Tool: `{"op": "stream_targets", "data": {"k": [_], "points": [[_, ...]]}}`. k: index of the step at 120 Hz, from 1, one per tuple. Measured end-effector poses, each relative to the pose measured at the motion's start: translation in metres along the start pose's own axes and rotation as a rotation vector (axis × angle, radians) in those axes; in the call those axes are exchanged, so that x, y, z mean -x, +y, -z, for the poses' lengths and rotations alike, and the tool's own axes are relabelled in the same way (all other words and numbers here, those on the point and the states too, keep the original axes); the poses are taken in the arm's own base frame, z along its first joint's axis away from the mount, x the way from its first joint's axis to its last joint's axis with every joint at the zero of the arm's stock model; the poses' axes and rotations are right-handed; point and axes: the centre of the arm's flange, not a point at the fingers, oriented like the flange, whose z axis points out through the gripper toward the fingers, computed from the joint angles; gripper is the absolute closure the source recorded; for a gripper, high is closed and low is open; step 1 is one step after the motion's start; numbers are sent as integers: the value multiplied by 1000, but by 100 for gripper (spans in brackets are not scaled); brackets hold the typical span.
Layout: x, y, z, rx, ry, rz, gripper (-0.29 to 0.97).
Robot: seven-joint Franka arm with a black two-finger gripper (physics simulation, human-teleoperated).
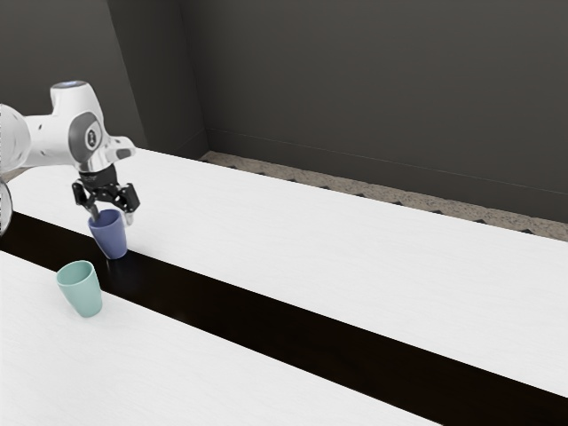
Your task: Place the left cup onto the right cup
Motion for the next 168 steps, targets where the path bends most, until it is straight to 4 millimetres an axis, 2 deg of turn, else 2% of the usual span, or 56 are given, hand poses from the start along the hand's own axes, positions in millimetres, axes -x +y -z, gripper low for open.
{"op": "stream_targets", "data": {"k": [66, 92, 100, 119, 130, 145, 168], "points": [[-11, 1, -32, 11, -21, -37, 0], [-11, 0, -35, 10, -19, -43, 1], [-11, 0, -34, 10, -16, -45, 10], [-11, 0, -28, 14, -5, -45, 44], [-11, 0, -27, 17, -4, -46, 58], [-11, -1, -29, 17, -7, -46, 69], [-11, -1, -29, 11, -10, -48, 76]]}}
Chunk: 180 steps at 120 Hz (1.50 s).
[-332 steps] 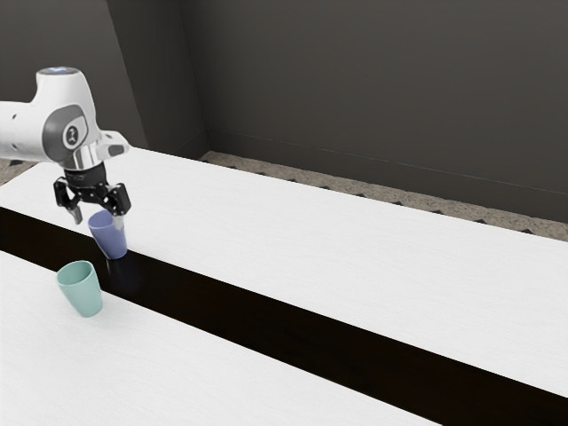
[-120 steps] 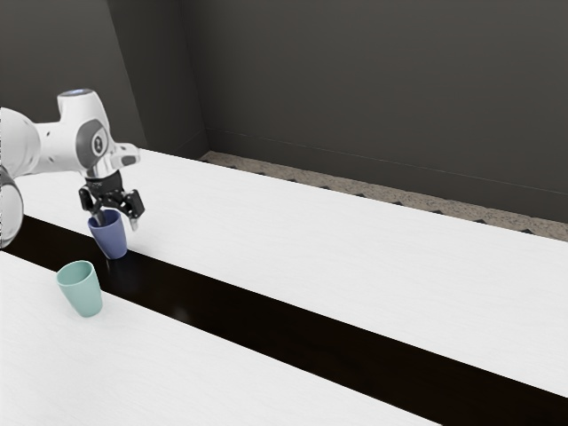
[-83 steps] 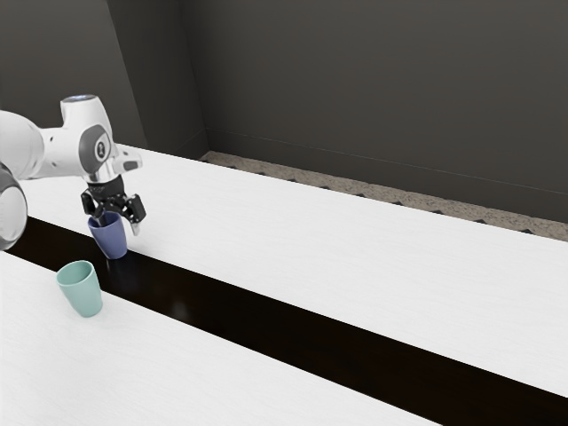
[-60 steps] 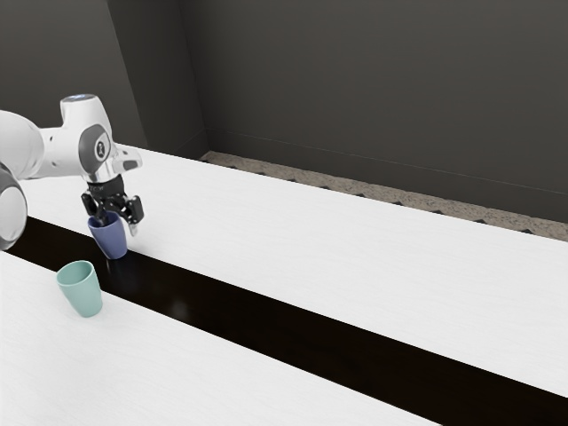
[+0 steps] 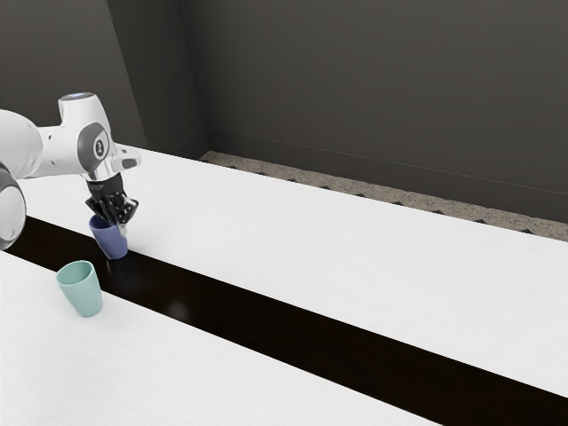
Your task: Place the left cup onto the right cup
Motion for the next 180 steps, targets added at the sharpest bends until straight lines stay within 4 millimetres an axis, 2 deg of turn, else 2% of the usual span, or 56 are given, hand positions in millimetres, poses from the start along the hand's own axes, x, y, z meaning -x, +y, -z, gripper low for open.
{"op": "stream_targets", "data": {"k": [52, 76, 102, 136, 180], "points": [[2, -2, 3, -12, -6, 6, 79], [11, 5, 34, -9, 3, 5, 79], [30, 8, 79, -29, -9, -2, 79], [60, 12, 100, -22, -43, 13, 79], [104, 42, 129, -30, -38, 15, 78]]}}
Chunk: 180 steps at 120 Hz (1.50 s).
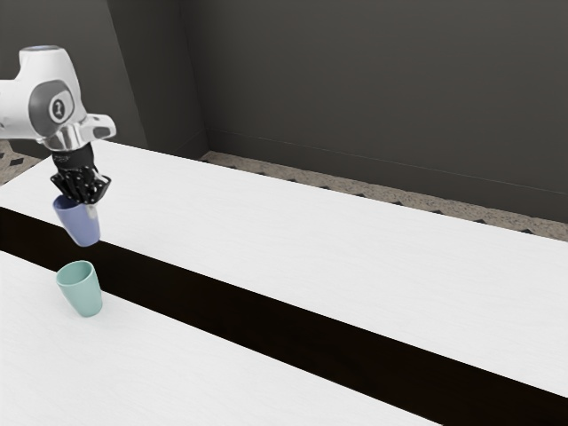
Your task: Place the left cup onto the right cup
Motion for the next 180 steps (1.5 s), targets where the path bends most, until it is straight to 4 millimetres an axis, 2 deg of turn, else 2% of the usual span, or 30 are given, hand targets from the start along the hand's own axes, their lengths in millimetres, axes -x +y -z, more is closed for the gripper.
{"op": "stream_targets", "data": {"k": [17, 89, 136, 180], "points": [[17, 8, 4, -11, -7, 9, 79], [66, 17, 4, -18, -29, 96, 79], [68, 17, -17, -19, -51, 148, 79], [60, 14, -31, -24, -45, 177, 78]]}}
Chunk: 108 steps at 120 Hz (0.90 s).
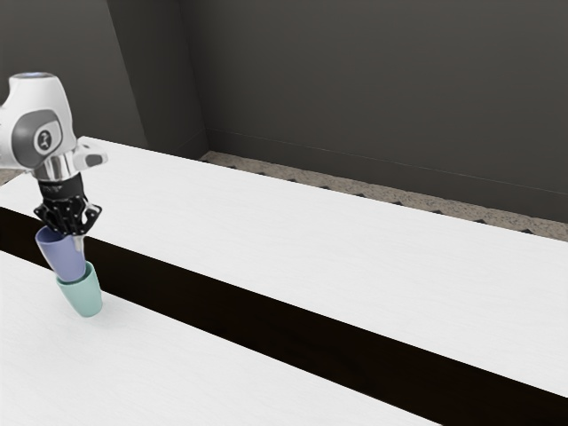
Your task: Place the left cup onto the right cup
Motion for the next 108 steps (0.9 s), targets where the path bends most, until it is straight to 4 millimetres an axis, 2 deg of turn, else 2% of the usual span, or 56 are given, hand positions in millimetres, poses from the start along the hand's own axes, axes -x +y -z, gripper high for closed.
{"op": "stream_targets", "data": {"k": [68, 91, 108], "points": [[-10, -4, -7, -4, 21, 10, 78], [-10, -4, -8, 14, 19, 20, 38], [-9, -4, -9, 18, 17, 21, 19]]}}
